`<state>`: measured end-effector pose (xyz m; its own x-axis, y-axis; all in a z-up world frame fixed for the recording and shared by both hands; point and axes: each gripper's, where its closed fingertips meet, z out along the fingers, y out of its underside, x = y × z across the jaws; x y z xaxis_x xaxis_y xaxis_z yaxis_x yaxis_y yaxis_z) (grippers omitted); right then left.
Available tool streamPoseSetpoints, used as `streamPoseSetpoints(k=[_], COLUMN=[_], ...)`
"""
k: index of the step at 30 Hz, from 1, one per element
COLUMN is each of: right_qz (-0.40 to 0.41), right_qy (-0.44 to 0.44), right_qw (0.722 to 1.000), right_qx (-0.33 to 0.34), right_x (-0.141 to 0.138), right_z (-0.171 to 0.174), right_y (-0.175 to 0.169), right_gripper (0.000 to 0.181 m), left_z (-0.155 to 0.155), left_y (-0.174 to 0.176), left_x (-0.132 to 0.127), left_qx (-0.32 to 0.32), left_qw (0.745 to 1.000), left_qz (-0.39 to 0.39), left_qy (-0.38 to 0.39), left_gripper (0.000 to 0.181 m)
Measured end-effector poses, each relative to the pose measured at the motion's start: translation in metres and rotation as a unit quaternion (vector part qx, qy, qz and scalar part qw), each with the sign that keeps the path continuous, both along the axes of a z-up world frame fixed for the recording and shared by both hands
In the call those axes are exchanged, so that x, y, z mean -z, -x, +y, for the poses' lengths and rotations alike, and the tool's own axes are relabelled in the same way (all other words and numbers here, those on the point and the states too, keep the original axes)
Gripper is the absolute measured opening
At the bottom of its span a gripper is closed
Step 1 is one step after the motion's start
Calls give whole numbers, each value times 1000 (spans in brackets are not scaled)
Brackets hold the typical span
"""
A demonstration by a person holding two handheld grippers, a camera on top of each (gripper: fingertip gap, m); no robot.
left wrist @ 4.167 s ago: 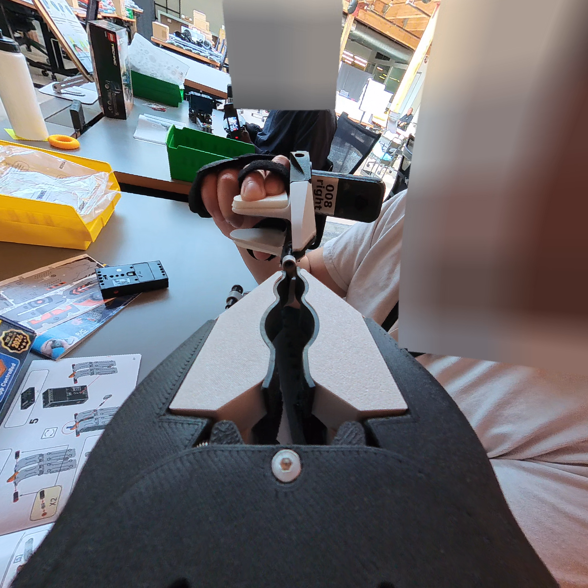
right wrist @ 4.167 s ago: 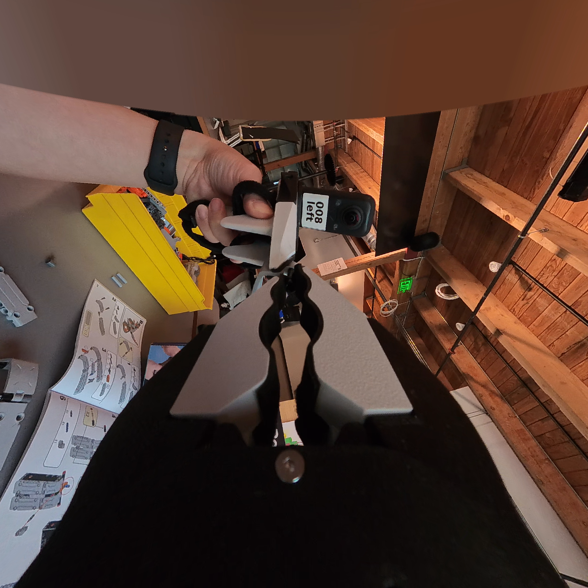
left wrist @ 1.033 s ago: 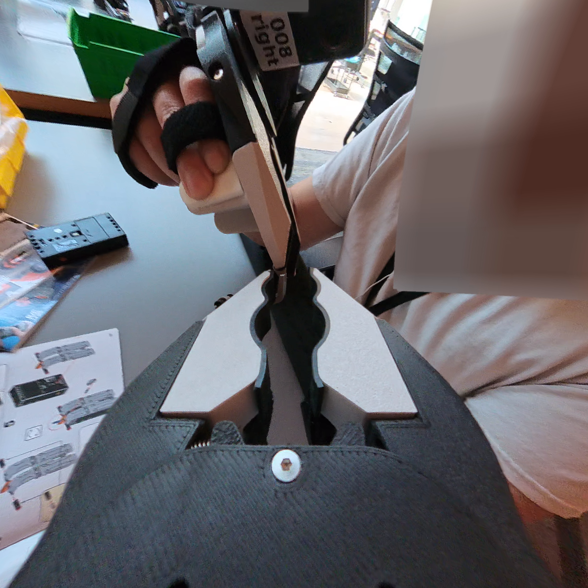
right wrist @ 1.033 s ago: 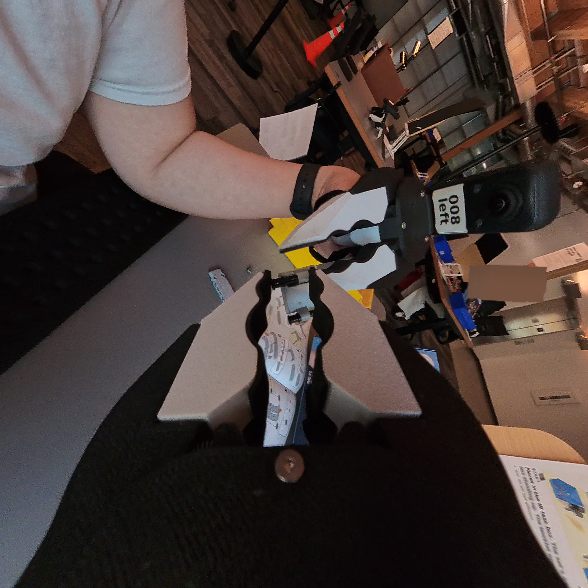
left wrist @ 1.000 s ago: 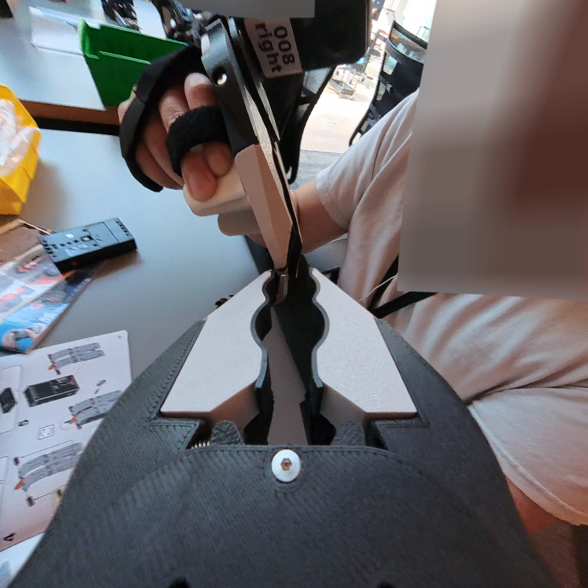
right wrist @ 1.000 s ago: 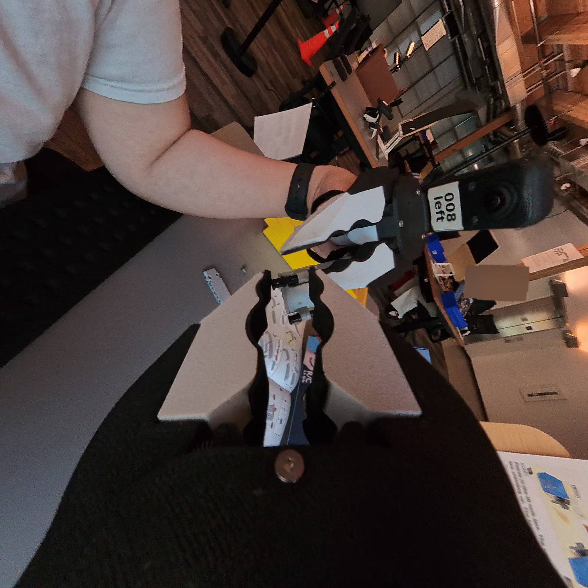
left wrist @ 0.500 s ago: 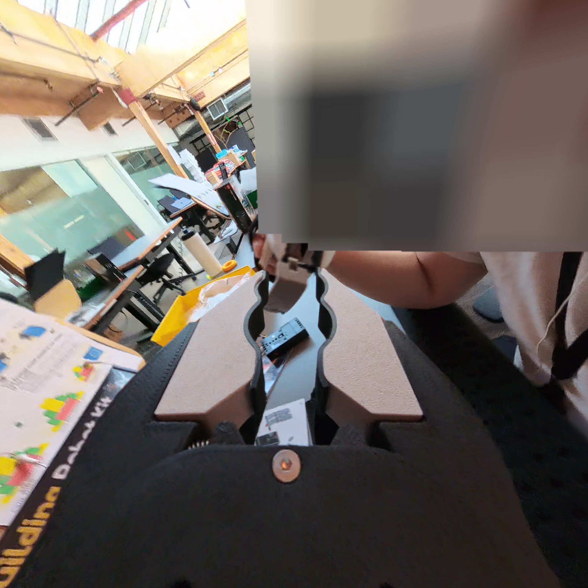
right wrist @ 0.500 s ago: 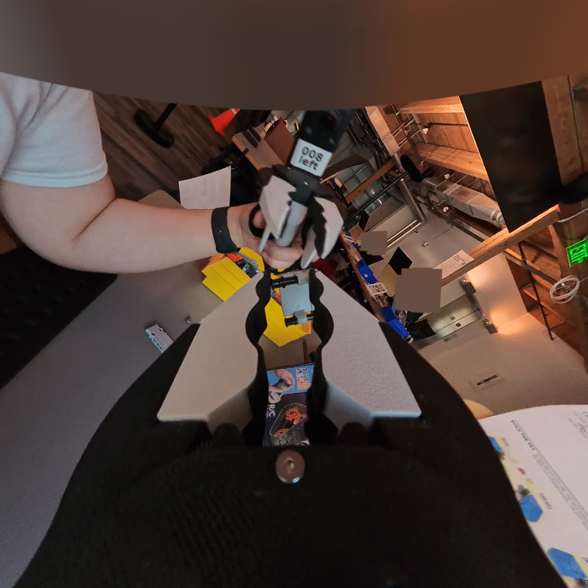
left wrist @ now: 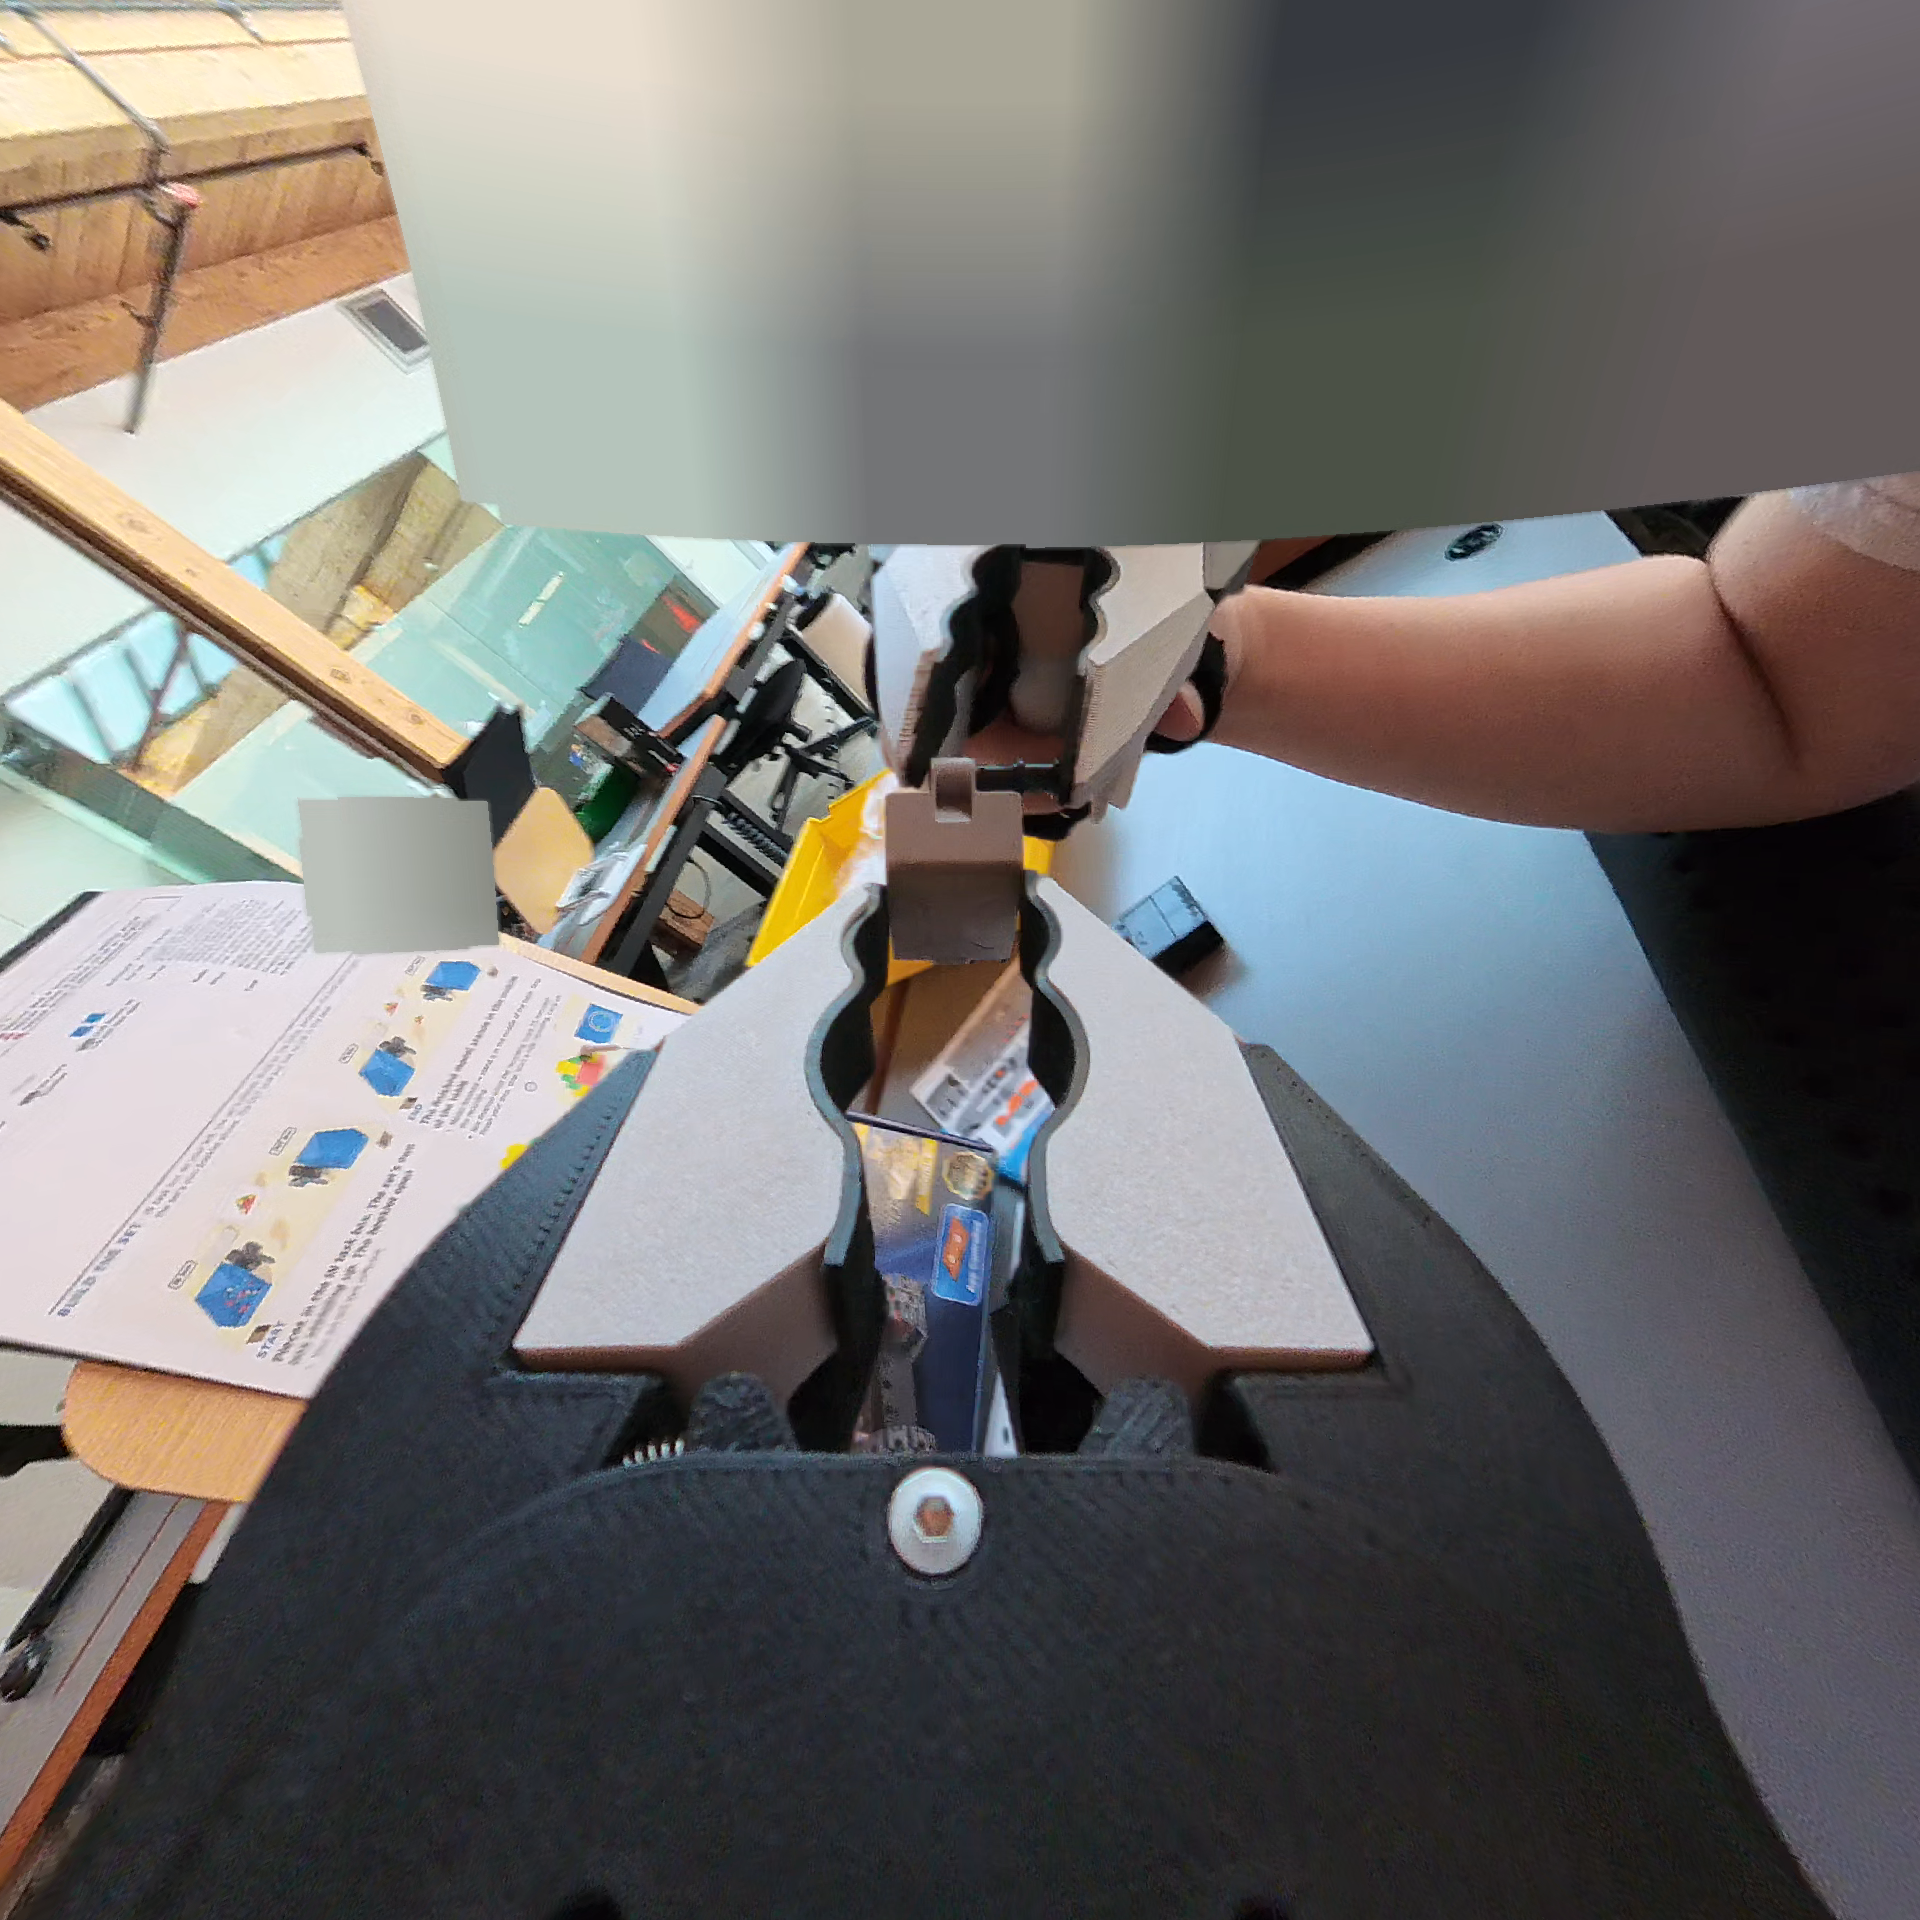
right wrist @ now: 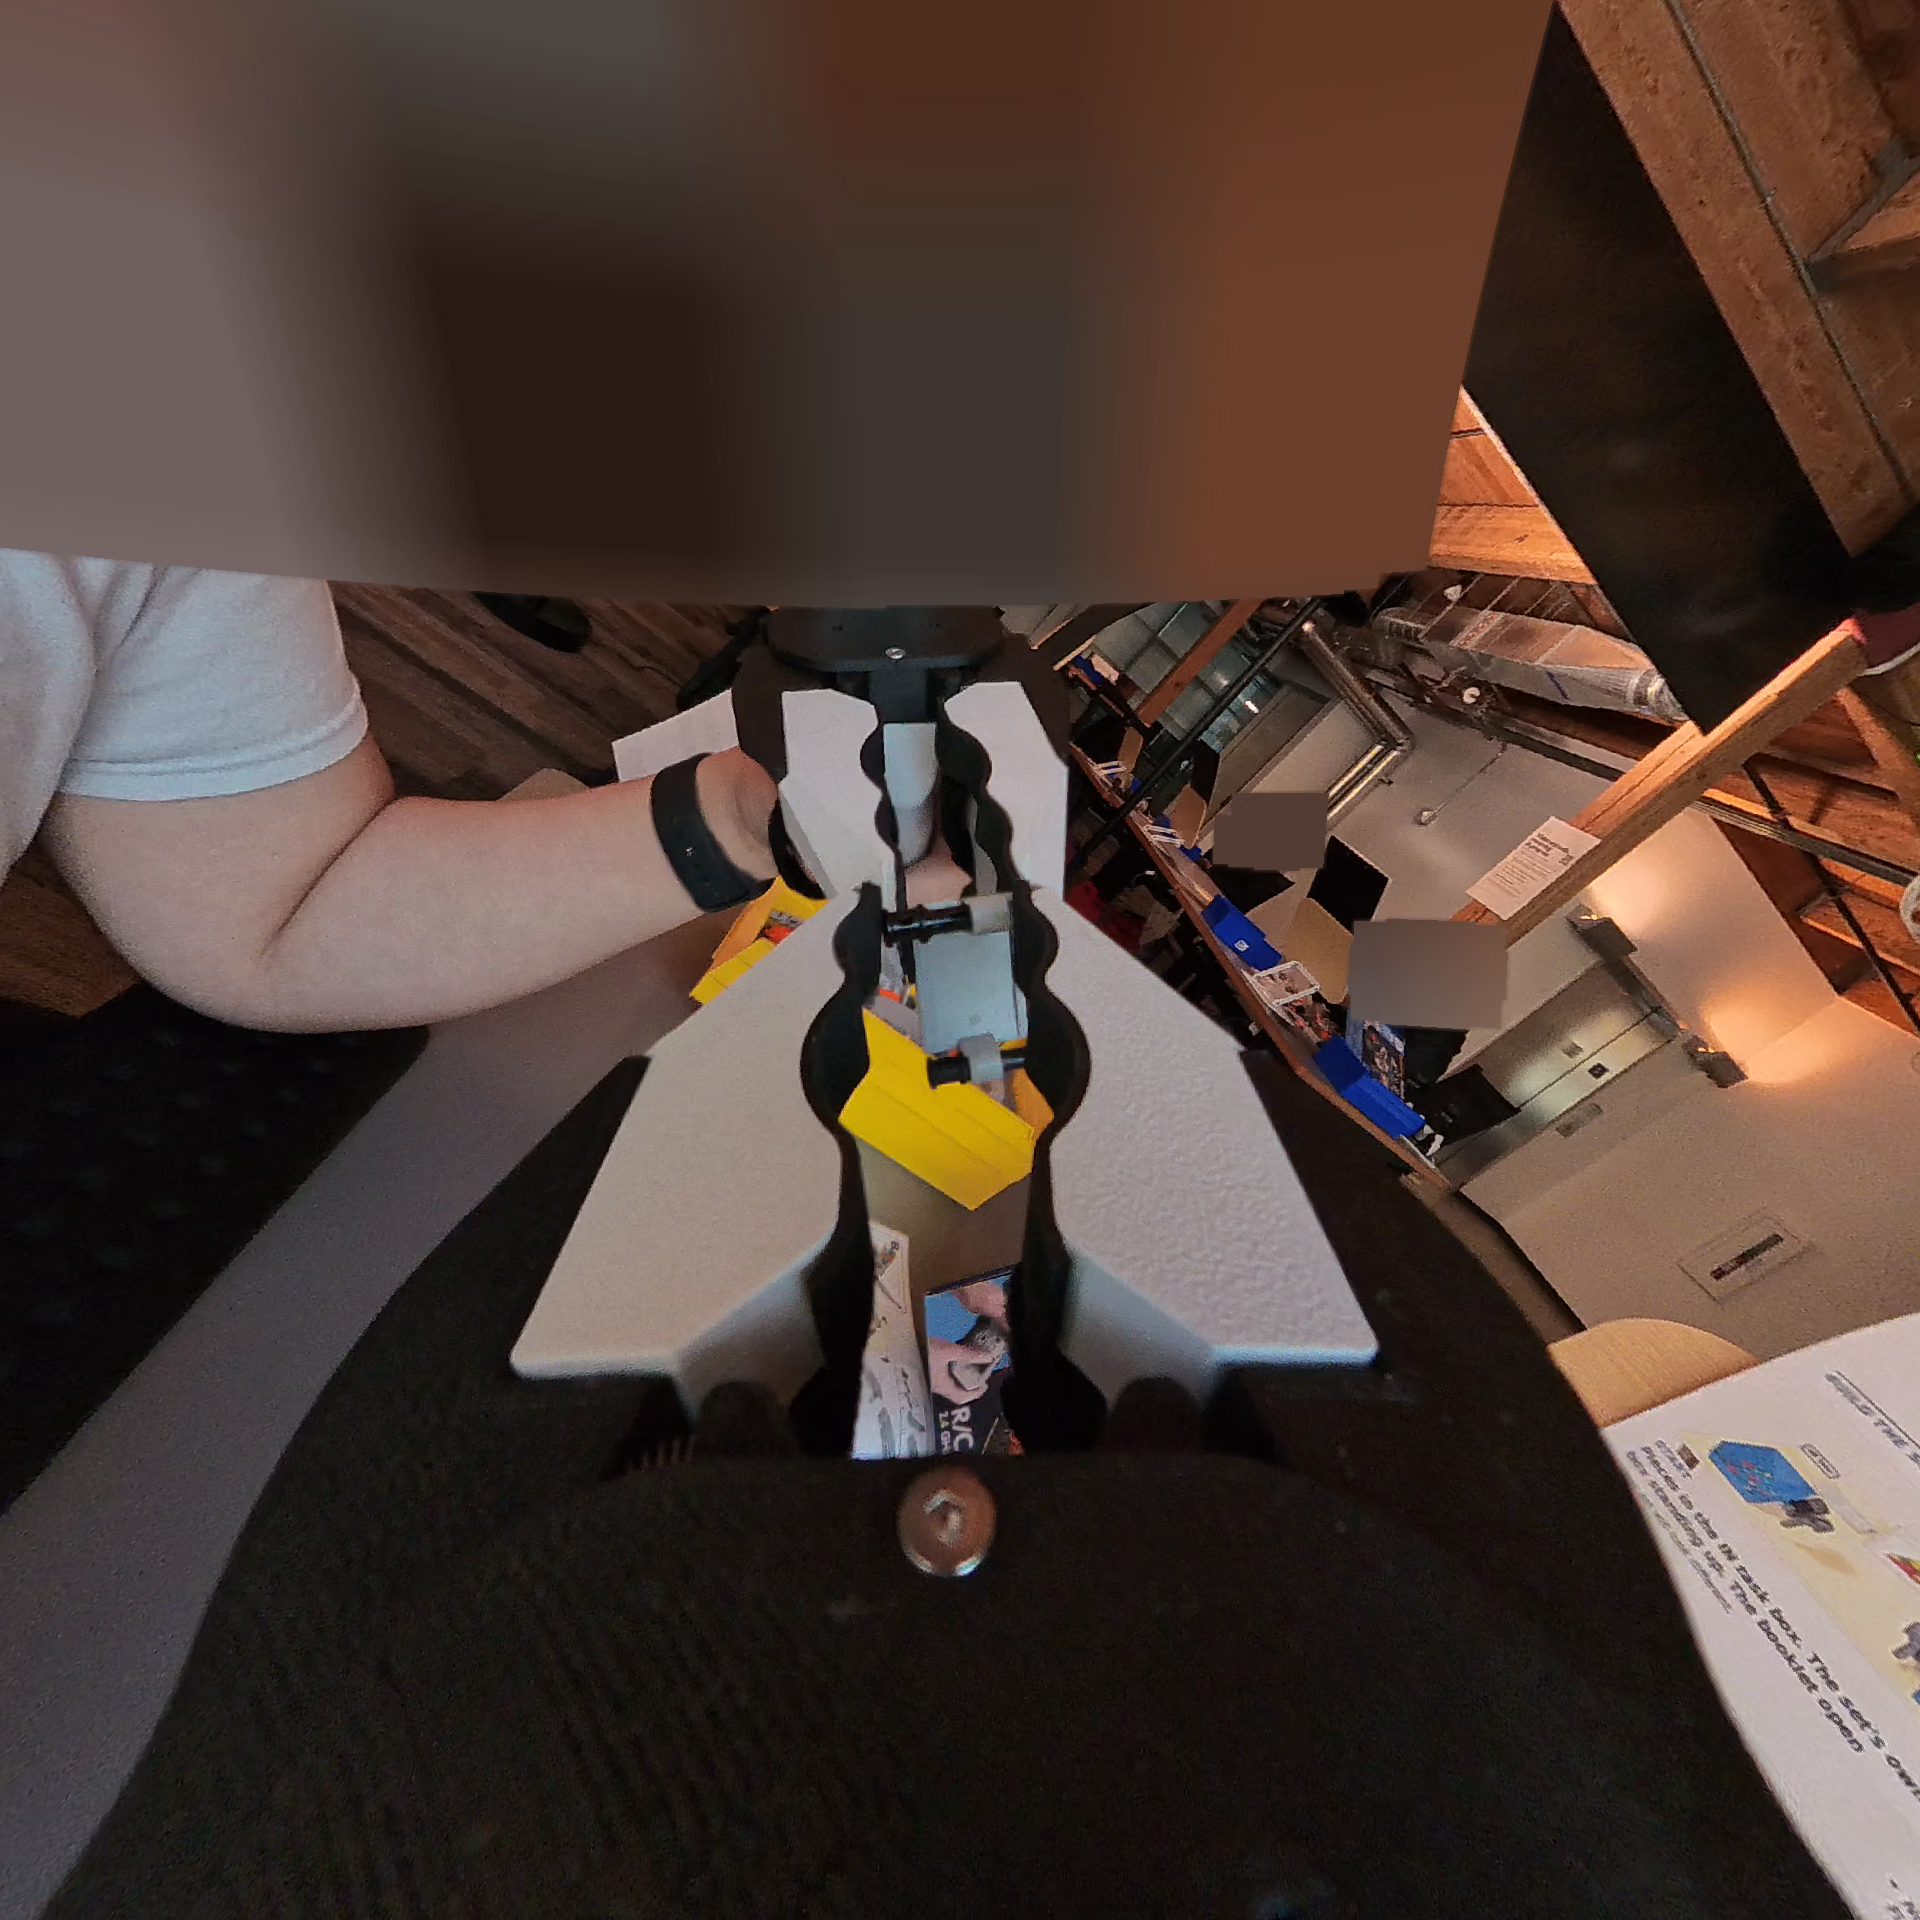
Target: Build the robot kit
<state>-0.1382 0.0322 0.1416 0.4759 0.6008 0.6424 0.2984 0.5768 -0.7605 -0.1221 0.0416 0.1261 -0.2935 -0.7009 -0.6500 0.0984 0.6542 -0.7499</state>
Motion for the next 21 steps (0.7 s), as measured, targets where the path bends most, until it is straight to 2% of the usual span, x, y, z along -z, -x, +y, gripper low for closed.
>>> streamPoseSetpoints(k=[4,9,21], right_qz=[-29,-63,-79], right_qy=[4,9,16], right_qw=[1000,998,997], right_qx=[5,-4,-11], right_x=[9,20,25], right_z=[1,-1,0], right_y=[6,13,13], right_gripper=[37,32,31], left_z=[-7,-11,-12], left_y=[7,8,9], left_x=[9,18,25], left_qx=[26,31,30], left_qw=[999,998,996], left_qz=[29,55,74], left_qy=[-10,-25,-36], left_gripper=[23,23,23])
